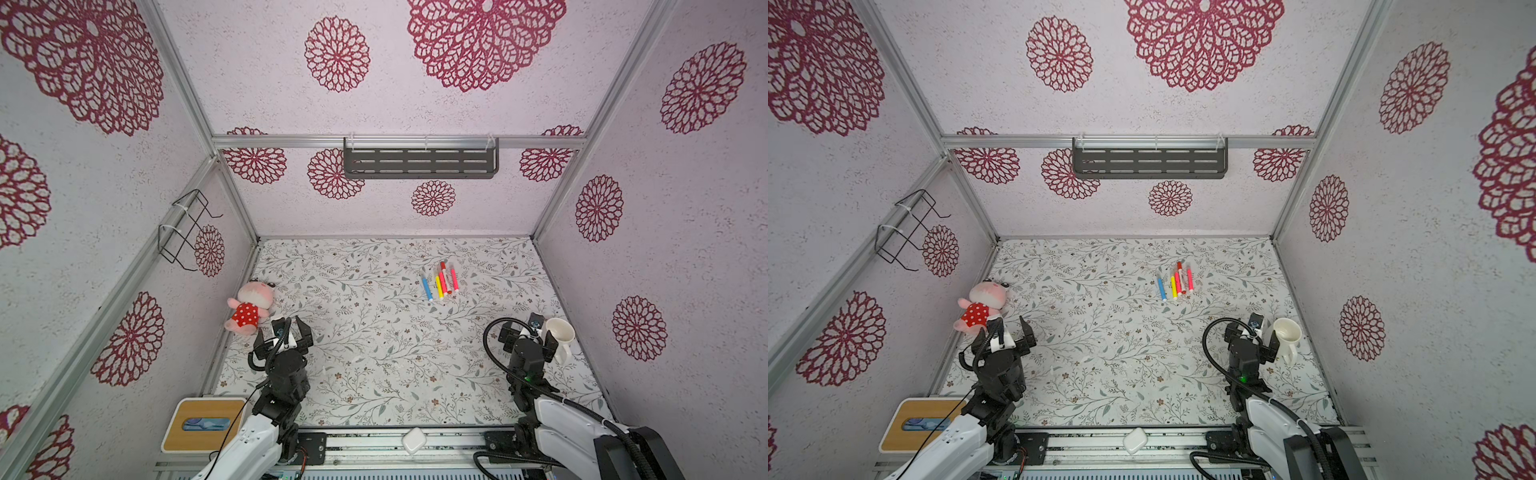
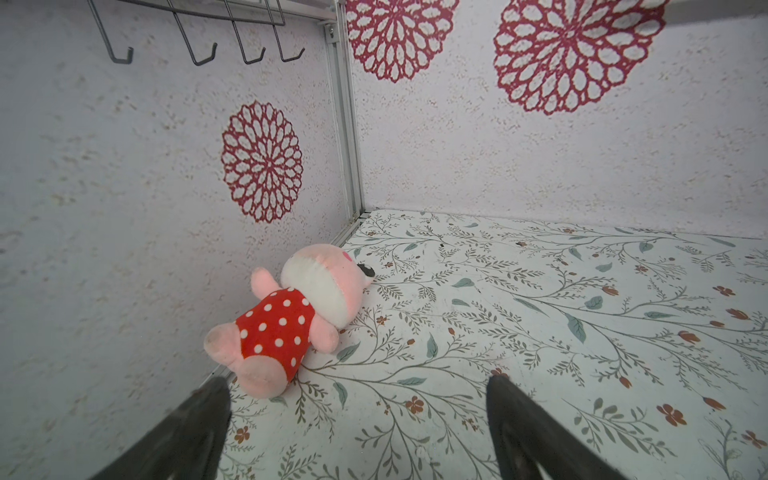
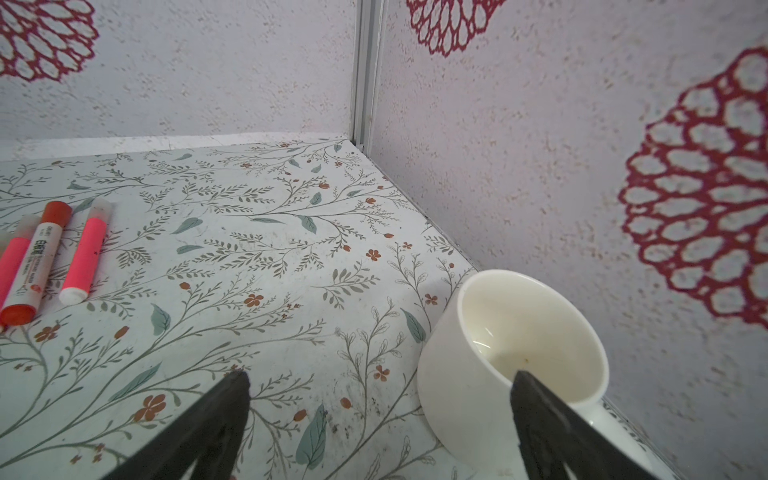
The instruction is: Insert the pens into the pen caps
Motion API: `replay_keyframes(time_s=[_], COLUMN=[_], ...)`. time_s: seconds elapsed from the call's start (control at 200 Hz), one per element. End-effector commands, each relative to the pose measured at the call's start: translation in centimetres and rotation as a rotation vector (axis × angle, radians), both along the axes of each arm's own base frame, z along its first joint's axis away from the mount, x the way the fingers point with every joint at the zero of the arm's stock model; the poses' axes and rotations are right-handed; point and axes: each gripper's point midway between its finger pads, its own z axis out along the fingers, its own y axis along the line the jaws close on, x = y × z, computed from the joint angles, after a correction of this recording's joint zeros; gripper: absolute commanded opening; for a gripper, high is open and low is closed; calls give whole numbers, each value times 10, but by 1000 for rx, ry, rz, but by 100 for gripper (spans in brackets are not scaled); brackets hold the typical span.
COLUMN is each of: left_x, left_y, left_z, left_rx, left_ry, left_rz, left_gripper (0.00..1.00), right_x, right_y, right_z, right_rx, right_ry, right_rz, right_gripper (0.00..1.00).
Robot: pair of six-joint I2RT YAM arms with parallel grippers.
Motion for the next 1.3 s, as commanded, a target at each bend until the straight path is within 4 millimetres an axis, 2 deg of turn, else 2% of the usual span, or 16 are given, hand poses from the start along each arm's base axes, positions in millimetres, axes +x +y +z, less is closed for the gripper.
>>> replay_keyframes(time_s=[0.0,0.335,0.545,1.151,1.296], left_x=[1,-2,-6,-4,-1], left_y=[2,5,8,18,20], left_z=[4,6,7,7,6], left_rx=[8,5,-1,-18,-24], left_ry=[-20,-62,-89,-119,-127], left_rz=[2,2,4,22,20], left_gripper=[97,98,98,98,98], right_x=[4,0,-10,-6,-9], right_y=[0,-4,-11,-15,-25], right_z=[21,25,29,35,34], right_rx=[13,23,34,32,52], right_ry=[-91,-134,-209,-269,-293], right_rz=[-1,-9,-43,-50,-112], right_gripper=[99,99,99,99,99])
